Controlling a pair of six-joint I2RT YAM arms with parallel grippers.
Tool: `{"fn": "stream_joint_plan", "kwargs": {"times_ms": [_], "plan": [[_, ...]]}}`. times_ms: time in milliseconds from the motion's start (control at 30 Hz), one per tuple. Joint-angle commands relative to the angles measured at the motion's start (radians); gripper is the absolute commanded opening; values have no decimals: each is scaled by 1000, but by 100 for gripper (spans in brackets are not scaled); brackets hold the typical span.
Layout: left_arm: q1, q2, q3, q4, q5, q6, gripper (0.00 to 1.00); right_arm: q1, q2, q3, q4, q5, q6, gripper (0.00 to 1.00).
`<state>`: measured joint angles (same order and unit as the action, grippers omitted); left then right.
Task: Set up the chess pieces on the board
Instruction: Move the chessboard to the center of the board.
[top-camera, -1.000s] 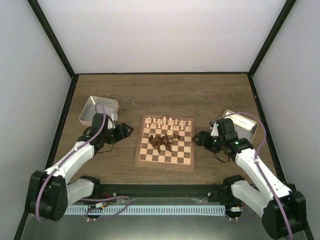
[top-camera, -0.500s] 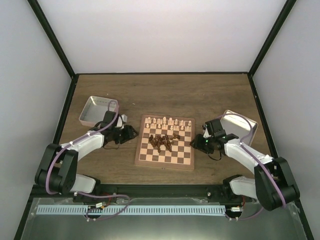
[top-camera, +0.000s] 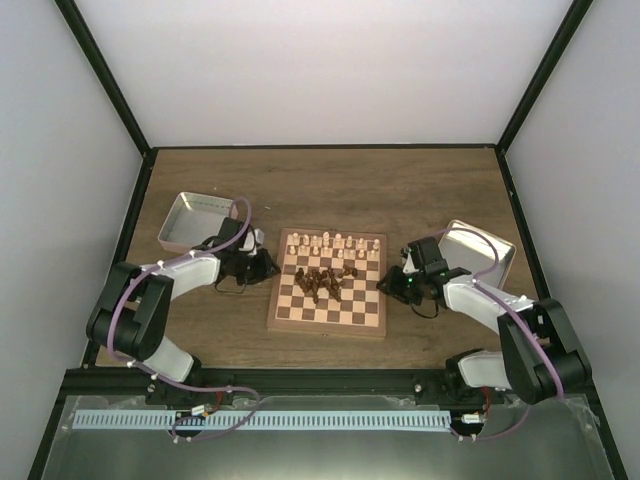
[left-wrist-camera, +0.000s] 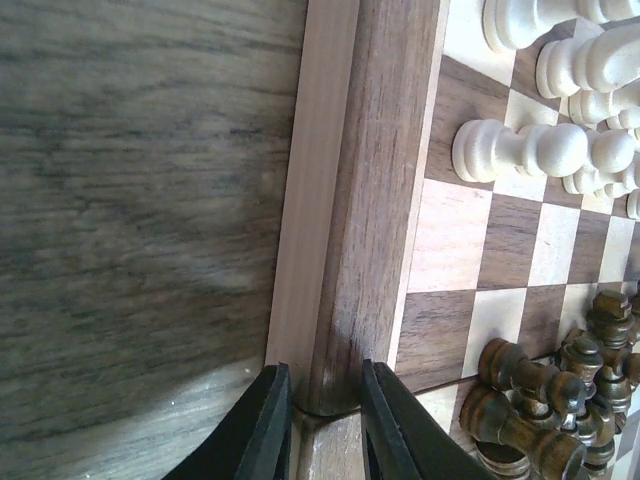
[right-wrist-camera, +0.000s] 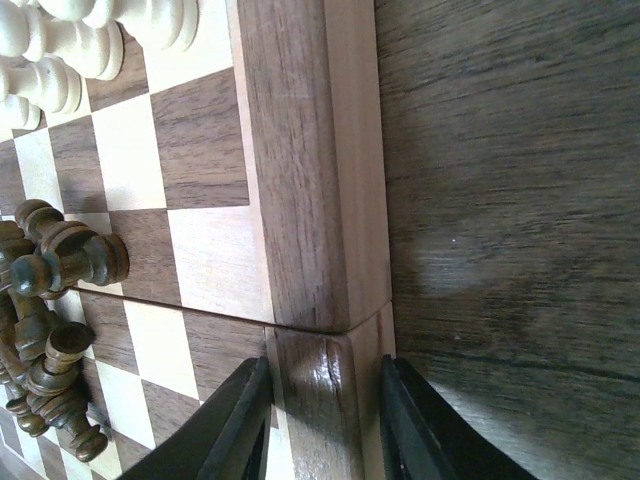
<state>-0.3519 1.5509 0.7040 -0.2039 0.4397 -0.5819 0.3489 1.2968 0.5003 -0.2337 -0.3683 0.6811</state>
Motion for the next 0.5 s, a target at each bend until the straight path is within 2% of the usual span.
{"fn": "stream_joint_plan", "kwargs": {"times_ms": [0, 300, 467], "plan": [[-7, 27, 45, 19, 4, 15, 20, 7, 31, -4, 79, -24, 28, 28], [-6, 97, 105, 38, -38, 23, 16, 8, 130, 61, 153, -7, 26, 24], [-6, 72, 119, 21, -138, 24, 19, 33, 91, 116, 53, 169, -1, 27]]}}
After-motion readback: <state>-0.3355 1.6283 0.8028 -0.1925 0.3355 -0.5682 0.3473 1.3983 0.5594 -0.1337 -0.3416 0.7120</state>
